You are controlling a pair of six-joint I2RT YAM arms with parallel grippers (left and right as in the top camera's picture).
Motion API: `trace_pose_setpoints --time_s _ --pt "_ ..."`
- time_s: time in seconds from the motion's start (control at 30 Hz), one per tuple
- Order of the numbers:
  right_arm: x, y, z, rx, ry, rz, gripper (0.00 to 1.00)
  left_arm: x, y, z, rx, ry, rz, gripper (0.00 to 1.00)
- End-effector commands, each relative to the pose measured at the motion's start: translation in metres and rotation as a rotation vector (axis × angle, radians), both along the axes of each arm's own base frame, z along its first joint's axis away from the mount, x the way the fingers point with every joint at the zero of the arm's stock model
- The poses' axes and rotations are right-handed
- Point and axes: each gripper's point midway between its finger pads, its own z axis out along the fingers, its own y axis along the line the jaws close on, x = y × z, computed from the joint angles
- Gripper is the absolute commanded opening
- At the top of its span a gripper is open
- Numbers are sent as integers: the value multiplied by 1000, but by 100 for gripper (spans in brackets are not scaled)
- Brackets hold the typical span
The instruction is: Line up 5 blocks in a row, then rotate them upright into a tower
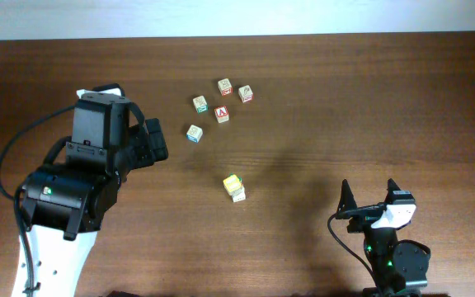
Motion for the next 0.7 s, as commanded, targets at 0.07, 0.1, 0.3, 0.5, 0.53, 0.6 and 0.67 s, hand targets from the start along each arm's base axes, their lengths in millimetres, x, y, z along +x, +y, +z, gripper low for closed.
trace_pose_setpoints --time_s 0.07,0.1,0.3,0.5,0.53,0.6,0.67 --pt "0 -3 -4 -1 7 -15 98 -1 13 6 36 -35 55 99" --pt "0 -3 -4 -1 7 -15 98 0 17 7 49 -62 73 99" --pt "0 -3 -4 -1 6 -15 98 9 16 11 98 -352 -65 99" --pt "0 -3 -4 -1 7 -15 98 -13 26 -25 120 -544 -145 99" --pt "0 -3 -4 -1 7 -15 98 -17 31 -31 130 -561 -134 99" --pt "0 -3 -4 -1 7 -15 98 -26 37 -43 163 -597 -126 99" --pt "0 -3 -4 -1 7 -15 98 -34 34 -53 217 -642 -180 99"
